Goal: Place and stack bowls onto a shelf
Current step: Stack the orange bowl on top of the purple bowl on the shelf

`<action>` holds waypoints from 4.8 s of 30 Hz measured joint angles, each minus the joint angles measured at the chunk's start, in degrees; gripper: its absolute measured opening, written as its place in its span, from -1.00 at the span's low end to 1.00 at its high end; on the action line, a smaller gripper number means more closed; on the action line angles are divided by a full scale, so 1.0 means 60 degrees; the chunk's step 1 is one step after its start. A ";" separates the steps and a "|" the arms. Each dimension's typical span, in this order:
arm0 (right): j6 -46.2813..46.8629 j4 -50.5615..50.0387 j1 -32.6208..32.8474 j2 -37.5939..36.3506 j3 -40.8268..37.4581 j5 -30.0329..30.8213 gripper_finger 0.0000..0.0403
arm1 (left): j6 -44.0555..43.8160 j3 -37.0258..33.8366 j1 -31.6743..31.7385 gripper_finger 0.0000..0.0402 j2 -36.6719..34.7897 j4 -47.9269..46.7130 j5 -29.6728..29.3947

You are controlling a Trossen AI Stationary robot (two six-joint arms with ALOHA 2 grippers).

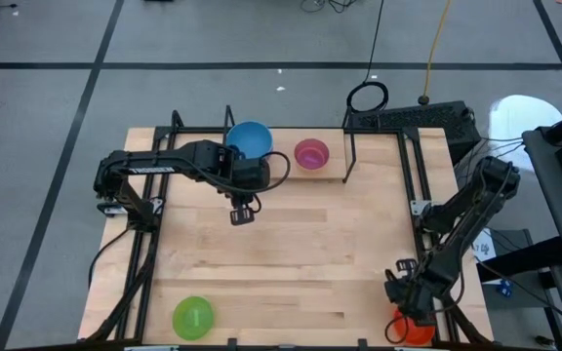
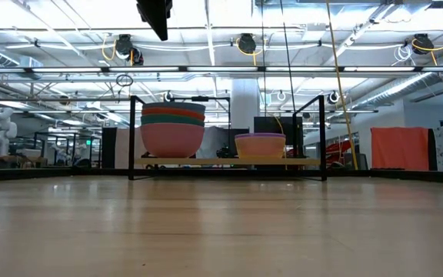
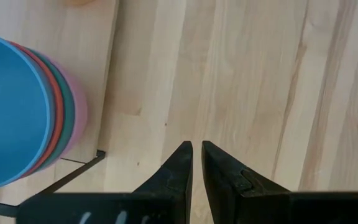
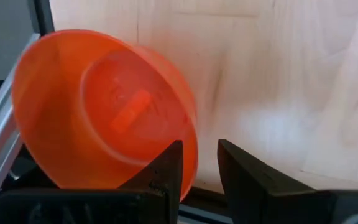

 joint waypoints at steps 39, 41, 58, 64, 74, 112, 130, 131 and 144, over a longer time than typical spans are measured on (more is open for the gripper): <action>-0.0836 -0.5746 -0.3611 -0.1711 0.1800 0.1165 -1.00 | 0.0490 0.0000 -0.0340 -0.79 0.0000 -0.0094 -0.1040; -0.1334 -0.6432 -0.4099 -0.1708 0.2306 0.1712 -1.00 | 0.0516 0.0000 -0.0321 -0.79 0.0000 -0.0095 -0.1158; -0.6723 -0.5185 -0.9407 -0.1708 0.5450 0.5289 -1.00 | 0.0378 0.0000 -0.0122 -0.79 0.0000 -0.0022 -0.1912; -0.9467 -0.1784 -1.1205 -0.1362 0.5457 0.4408 -1.00 | 0.0405 0.0000 0.0130 -0.79 0.0000 -0.0002 -0.1912; -1.1111 0.1633 -1.4038 -0.0107 0.5464 0.2035 -1.00 | 0.0421 0.0000 0.0526 -0.79 0.0000 -0.0050 -0.1902; -1.2285 0.1285 -1.6515 0.3718 0.5457 0.0969 -0.86 | 0.0382 0.0000 0.1239 -0.79 0.0000 -0.0393 -0.1614; -1.3080 0.1532 -1.6093 0.2579 0.5456 0.1042 -0.23 | 0.0386 0.0000 0.1239 -0.79 0.0000 -0.0479 -0.1617; -1.3080 0.1547 -1.6059 0.2425 0.5457 0.1039 -0.23 | 0.0388 0.0000 0.1239 -0.79 0.0000 -0.0495 -0.1617; -1.3082 0.2556 -1.6026 0.1906 0.5259 0.1202 -0.95 | 0.0392 0.0000 0.1239 -0.79 0.0000 -0.0521 -0.1617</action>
